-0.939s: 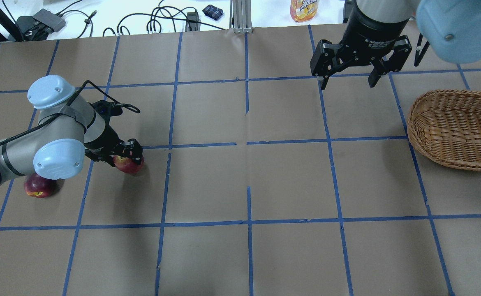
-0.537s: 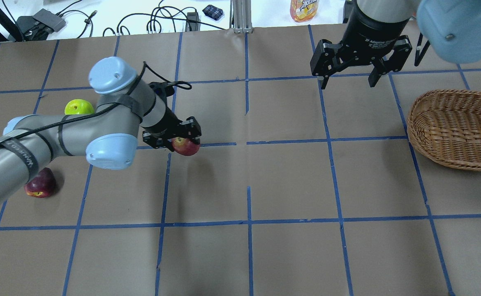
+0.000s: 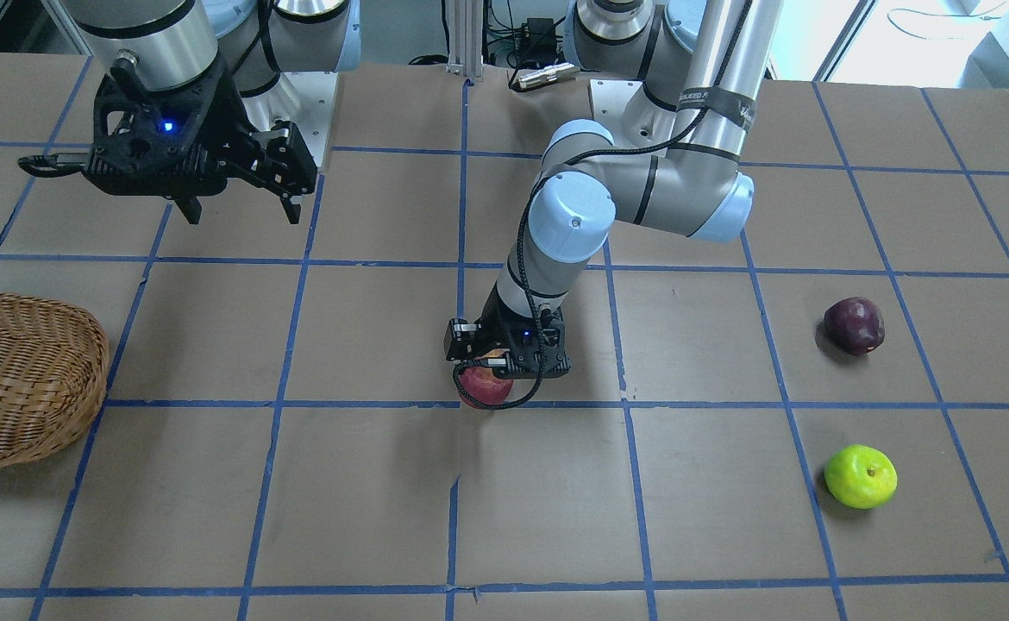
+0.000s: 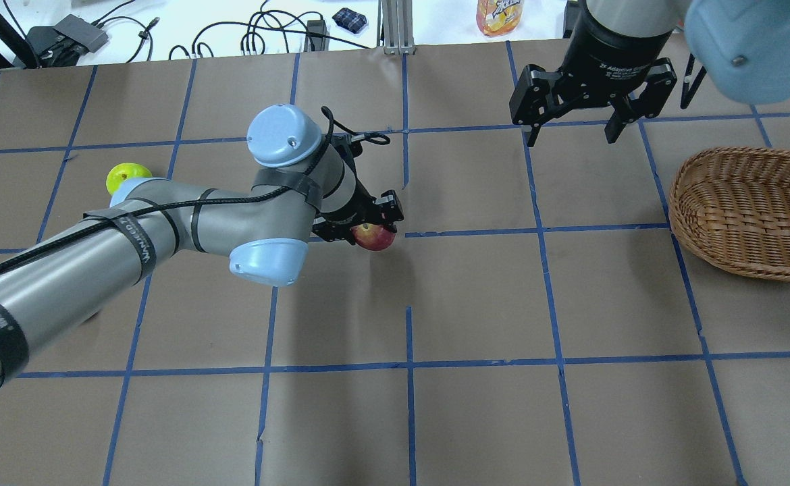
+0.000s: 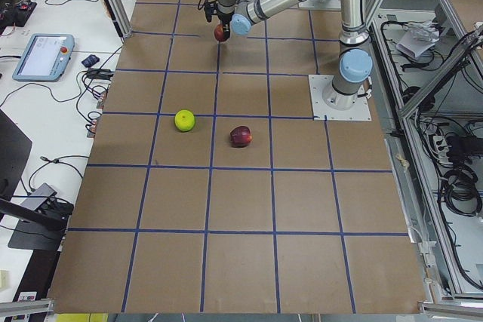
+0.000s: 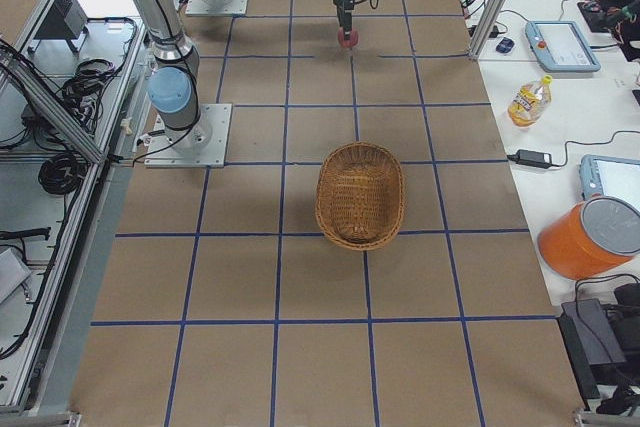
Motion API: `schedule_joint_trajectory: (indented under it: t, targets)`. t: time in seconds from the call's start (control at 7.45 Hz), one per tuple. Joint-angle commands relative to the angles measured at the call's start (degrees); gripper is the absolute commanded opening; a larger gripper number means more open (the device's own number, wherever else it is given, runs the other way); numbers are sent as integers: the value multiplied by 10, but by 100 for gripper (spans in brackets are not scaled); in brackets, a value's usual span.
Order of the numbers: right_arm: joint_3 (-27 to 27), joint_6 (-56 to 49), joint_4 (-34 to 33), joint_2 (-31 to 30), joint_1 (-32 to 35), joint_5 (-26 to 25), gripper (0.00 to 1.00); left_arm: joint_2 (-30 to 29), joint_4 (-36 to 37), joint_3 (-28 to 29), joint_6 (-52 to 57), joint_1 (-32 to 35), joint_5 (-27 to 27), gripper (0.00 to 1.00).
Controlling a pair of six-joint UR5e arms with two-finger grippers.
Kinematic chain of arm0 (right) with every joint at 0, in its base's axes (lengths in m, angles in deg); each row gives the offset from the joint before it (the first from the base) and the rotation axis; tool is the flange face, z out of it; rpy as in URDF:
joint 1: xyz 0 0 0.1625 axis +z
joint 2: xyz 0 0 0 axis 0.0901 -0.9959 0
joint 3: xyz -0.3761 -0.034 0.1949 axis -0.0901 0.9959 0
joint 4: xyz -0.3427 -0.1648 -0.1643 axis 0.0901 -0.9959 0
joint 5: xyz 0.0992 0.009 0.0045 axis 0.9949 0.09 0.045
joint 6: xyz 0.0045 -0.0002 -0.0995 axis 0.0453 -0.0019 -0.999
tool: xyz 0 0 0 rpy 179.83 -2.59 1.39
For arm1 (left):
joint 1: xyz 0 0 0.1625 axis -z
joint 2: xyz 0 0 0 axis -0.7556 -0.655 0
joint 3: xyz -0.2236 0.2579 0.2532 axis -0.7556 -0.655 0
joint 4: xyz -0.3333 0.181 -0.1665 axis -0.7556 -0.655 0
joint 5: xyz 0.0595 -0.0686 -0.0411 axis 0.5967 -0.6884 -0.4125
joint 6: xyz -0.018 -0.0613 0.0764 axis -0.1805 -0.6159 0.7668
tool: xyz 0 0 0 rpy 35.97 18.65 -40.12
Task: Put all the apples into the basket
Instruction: 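Carry the light red apple with the left gripper to the table center, then open the left gripper and lift it off the light red apple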
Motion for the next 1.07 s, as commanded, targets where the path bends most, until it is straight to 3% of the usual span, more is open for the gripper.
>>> schedule_joint_trajectory:
  t: [0.0,0.27,0.54,0.67,0.94]
  targets:
    - [0,2,3,-2,2,-4,100,-27,37,6,-35,19,0,100]
    - [-2,2,0,0,1,-2,100,-2,39,13,21,-5,24,100]
    - [-1,15,-5,10,7,4,100,41,-6,13,138,-92,27,100]
    - [-5,57,-32,32,14,6,100,63,-52,15,228,-157,26,100]
    - [-5,141,-152,121,102,-2,100,107,-154,13,357,-251,43,100]
